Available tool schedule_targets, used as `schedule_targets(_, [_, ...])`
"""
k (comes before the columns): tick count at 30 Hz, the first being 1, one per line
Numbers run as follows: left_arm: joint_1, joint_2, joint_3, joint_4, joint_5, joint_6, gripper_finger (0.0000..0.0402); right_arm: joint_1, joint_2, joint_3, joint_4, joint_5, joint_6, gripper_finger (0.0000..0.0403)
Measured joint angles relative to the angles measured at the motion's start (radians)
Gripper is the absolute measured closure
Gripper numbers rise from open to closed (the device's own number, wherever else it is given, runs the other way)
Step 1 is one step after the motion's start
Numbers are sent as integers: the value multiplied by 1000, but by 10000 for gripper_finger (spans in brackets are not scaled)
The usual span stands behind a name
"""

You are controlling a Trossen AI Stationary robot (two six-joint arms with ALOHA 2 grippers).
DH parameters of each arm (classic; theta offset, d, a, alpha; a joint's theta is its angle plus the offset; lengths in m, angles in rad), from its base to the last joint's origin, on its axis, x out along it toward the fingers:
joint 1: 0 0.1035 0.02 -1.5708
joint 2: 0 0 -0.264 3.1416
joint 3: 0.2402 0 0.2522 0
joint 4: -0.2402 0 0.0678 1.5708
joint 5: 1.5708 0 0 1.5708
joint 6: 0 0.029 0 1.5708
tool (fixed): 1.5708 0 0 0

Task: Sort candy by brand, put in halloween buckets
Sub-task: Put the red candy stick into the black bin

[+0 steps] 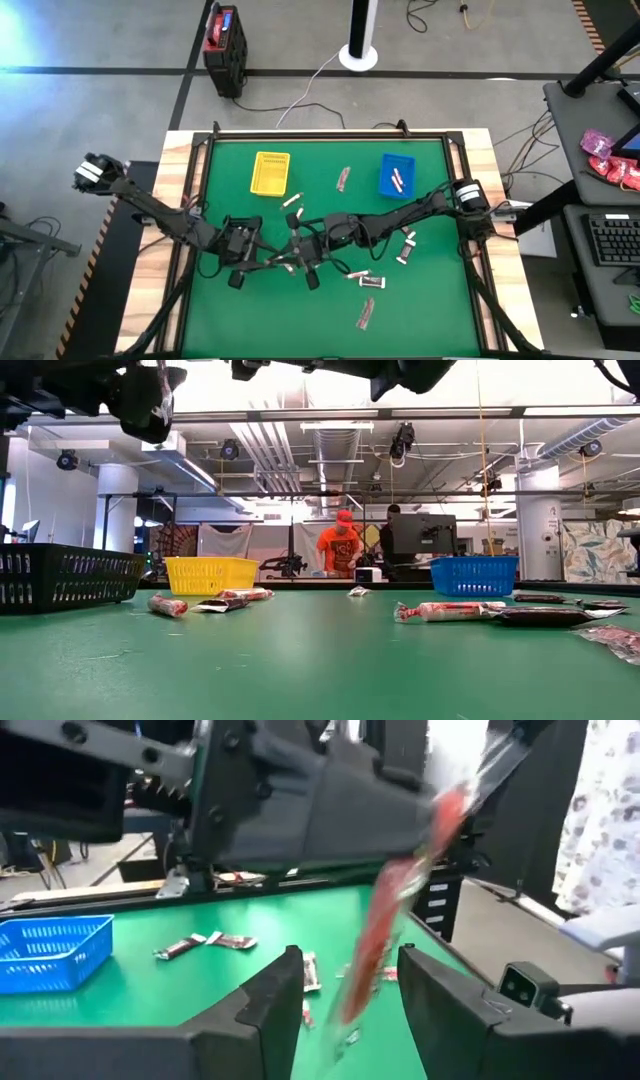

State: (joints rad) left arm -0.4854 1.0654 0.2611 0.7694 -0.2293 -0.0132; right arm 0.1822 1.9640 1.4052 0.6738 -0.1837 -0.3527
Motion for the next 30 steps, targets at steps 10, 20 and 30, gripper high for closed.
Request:
schedule_targets(10, [0,6,0,-1,1,5,392,-3,0,1,-3,52,25,390])
schedule_targets(20, [1,-26,0,-47,-10,-16,401,-13,-6,10,-39,88,114,311])
schedule_targets(30, [1,-232,56,-573,-39,-357,401,-15,-67,15,-253,270,133,226])
